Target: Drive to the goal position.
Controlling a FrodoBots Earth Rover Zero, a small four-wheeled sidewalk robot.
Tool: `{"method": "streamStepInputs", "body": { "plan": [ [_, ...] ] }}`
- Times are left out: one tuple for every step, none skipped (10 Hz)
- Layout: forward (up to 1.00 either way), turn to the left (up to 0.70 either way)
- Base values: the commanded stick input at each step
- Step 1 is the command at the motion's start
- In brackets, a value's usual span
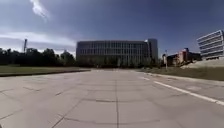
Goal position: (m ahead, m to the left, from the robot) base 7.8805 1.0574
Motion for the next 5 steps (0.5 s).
{"method": "streamStepInputs", "body": {
  "plan": [
    [0.5, -0.5],
    [0.5, -0.5],
    [0.5, -0.07],
    [0.5, 0.0],
    [0.5, 0.0]
  ]
}}
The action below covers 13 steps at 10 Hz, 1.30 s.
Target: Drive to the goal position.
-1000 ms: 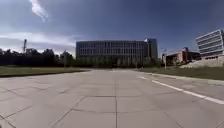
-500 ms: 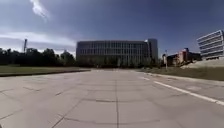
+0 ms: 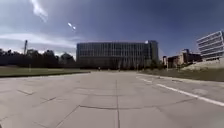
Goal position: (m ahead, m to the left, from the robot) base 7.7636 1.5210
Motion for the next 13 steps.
{"method": "streamStepInputs", "body": {
  "plan": [
    [0.5, 0.0],
    [0.5, 0.0],
    [0.5, 0.0],
    [0.5, 0.0],
    [0.5, 0.0],
    [0.5, 0.0],
    [0.5, 0.0],
    [0.5, 0.0],
    [0.5, 0.0],
    [0.5, 0.0],
    [0.5, 0.0],
    [0.5, 0.0],
    [0.5, 0.0]
  ]
}}
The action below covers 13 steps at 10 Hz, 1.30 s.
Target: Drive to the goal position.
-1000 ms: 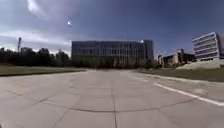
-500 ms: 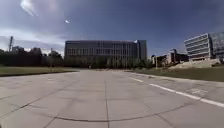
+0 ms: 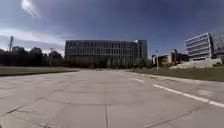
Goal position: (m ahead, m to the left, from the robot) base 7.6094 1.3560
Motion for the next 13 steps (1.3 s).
{"method": "streamStepInputs", "body": {
  "plan": [
    [0.5, 0.0],
    [0.5, 0.0],
    [0.5, 0.0],
    [0.5, 0.0],
    [0.5, 0.0],
    [0.5, 0.0],
    [0.5, 0.0],
    [0.5, 0.0],
    [0.5, 0.0],
    [0.5, 0.0],
    [0.5, 0.0],
    [0.5, 0.0],
    [0.5, 0.0]
  ]
}}
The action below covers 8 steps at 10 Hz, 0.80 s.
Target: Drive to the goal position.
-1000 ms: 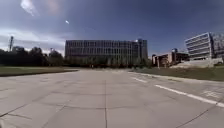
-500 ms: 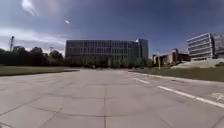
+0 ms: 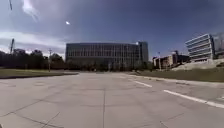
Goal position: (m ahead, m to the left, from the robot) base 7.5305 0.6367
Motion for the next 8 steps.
{"method": "streamStepInputs", "body": {
  "plan": [
    [0.5, 0.0],
    [0.5, 0.0],
    [0.5, 0.0],
    [0.5, 0.0],
    [0.5, 0.0],
    [0.5, 0.0],
    [0.5, 0.0],
    [0.5, 0.0]
  ]
}}
